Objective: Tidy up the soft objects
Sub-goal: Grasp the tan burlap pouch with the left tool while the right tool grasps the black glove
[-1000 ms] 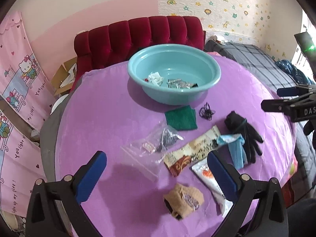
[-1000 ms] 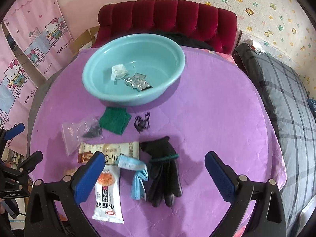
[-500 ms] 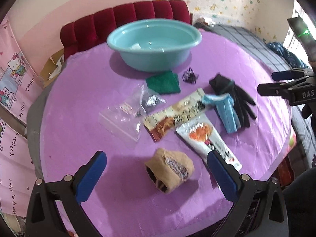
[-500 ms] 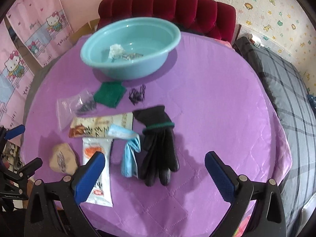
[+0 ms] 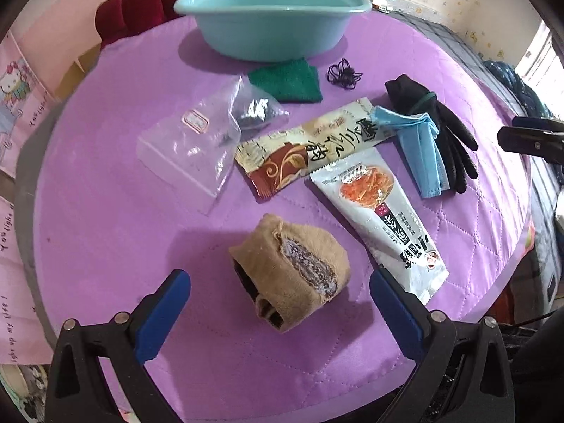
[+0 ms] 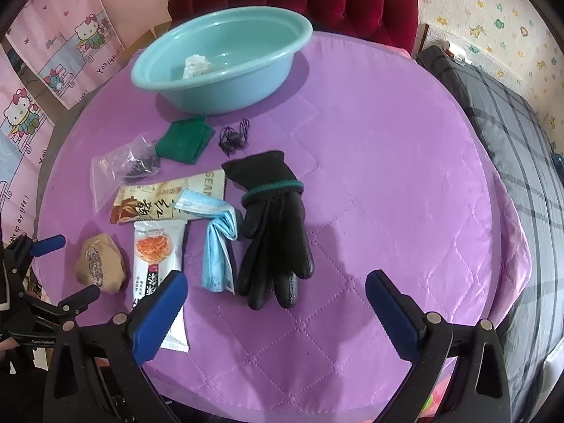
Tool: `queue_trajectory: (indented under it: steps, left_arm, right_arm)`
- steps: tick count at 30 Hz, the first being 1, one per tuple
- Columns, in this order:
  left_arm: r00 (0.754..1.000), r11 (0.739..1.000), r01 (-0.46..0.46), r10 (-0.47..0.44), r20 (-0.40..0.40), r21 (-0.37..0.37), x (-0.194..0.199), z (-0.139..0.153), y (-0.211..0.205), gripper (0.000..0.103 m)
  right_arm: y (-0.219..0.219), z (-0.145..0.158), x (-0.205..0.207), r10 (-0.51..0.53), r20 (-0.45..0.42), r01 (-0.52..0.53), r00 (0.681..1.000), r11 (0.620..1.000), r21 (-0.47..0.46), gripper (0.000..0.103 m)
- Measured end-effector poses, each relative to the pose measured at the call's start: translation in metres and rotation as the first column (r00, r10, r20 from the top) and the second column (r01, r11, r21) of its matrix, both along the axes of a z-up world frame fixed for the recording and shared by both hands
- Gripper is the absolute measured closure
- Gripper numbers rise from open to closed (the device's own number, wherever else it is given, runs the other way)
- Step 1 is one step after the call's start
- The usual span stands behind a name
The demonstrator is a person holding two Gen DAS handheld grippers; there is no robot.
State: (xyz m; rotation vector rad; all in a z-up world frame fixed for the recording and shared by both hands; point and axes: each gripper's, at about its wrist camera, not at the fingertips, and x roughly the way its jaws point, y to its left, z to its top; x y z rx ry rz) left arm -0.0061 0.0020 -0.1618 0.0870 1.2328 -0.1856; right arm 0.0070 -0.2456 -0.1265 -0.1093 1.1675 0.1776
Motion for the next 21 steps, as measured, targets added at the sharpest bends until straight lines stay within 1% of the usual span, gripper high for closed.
queue_trajectory:
  steps: [2,3,4,5,6,7,9,12,14,17,21]
  left_arm:
    - [1.0,1.0,0.007,-0.007,-0.009,-0.013,0.0,-0.003,-0.001,0.005]
    - [1.0,1.0,0.014,-0.014,-0.016,-0.022,0.0,-0.005,-0.002,0.013]
    - [1.0,0.999,0.019,-0.019,-0.025,-0.027,0.001,-0.008,-0.003,0.026]
    - [0.999,0.999,0.026,-0.027,-0.038,-0.03,0.002,-0.01,-0.005,0.033]
    - [0.998,0.999,0.037,-0.039,-0.05,-0.037,0.002,-0.013,-0.007,0.047]
    - [0.997,0.998,0.048,-0.05,-0.055,-0.046,0.002,-0.015,-0.008,0.063]
    - [0.997,0.997,0.05,-0.052,-0.052,-0.053,0.002,-0.015,-0.009,0.081]
    - [0.999,0.998,0.044,-0.045,-0.024,-0.036,-0.001,-0.011,-0.008,0.084]
    - [0.999,0.999,0.026,-0.027,-0.02,-0.026,-0.003,-0.007,-0.005,0.084]
    - [1.0,0.999,0.002,-0.002,-0.01,-0.035,-0.004,0.0,0.001,0.084]
    - [1.0,0.999,-0.016,0.016,0.013,-0.032,-0.004,0.014,0.007,0.084]
  right_arm:
    - [-0.003,-0.002,0.001,-0.009,-0.008,0.009,1.0,1.0,0.011,0.0]
    - [-0.004,-0.003,0.001,-0.013,-0.01,0.013,1.0,1.0,0.013,0.0]
    - [-0.005,-0.004,0.001,-0.016,-0.011,0.016,1.0,1.0,0.015,0.0]
    - [-0.005,-0.005,0.002,-0.016,-0.013,0.016,1.0,1.0,0.017,0.0]
    - [-0.004,-0.006,0.003,-0.015,-0.015,0.015,1.0,1.0,0.018,0.0]
    - [-0.004,-0.007,0.004,-0.012,-0.019,0.012,1.0,1.0,0.017,0.0]
    - [-0.002,-0.008,0.005,-0.003,-0.022,0.004,1.0,1.0,0.018,0.0]
    - [0.0,-0.011,0.008,0.009,-0.029,-0.009,1.0,1.0,0.013,0.0]
    - [0.0,-0.014,0.012,0.007,-0.035,-0.007,0.999,1.0,0.01,0.0]
    - [-0.002,-0.022,0.019,0.0,-0.053,0.0,0.999,1.0,0.013,0.0]
    - [-0.003,-0.035,0.03,0.001,-0.072,-0.002,0.997,1.0,-0.014,0.002]
